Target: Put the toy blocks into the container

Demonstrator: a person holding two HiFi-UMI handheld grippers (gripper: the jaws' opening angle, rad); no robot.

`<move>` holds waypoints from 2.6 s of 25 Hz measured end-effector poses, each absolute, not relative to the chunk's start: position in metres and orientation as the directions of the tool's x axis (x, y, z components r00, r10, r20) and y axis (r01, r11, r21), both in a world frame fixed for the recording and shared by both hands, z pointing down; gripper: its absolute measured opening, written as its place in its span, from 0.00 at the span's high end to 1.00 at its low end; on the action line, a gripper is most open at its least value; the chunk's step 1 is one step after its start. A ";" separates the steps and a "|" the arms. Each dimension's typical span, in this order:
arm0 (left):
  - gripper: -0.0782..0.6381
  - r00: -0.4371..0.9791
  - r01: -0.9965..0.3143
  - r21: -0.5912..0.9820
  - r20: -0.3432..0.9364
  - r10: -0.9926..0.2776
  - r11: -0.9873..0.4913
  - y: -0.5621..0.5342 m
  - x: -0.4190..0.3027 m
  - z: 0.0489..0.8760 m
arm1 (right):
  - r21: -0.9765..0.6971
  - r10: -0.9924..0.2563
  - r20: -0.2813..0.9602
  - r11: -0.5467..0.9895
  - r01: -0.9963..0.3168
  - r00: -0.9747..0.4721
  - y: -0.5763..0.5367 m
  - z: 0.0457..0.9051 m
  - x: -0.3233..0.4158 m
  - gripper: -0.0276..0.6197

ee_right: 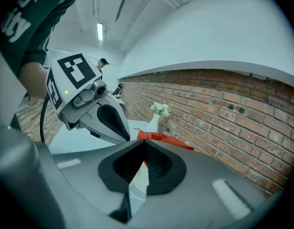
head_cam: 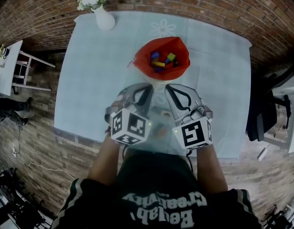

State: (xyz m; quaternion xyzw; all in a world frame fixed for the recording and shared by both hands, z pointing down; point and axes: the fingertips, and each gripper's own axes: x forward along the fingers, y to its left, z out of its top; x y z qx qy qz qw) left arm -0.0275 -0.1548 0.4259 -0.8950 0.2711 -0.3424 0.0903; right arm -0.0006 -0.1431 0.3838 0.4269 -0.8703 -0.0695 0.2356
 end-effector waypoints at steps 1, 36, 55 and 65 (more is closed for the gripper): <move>0.89 0.614 -0.426 -0.346 0.568 -0.548 -0.836 -0.153 -0.032 0.428 | 0.324 -0.771 0.355 0.632 -0.704 -0.529 -0.142 0.385 -0.004 0.95; 0.76 0.540 -0.131 -0.155 0.817 -0.201 -0.979 -0.078 -0.079 0.558 | 0.348 -0.720 0.410 0.691 -0.633 -0.560 -0.111 0.397 -0.060 0.95; 0.72 0.371 0.046 -0.025 0.929 -0.006 -0.999 -0.070 -0.093 0.635 | 0.378 -0.704 0.463 0.706 -0.599 -0.538 -0.099 0.409 -0.058 0.95; 0.79 0.345 0.041 -0.002 0.939 0.012 -0.999 -0.074 -0.097 0.650 | 0.405 -0.704 0.491 0.705 -0.582 -0.513 -0.096 0.416 -0.053 0.95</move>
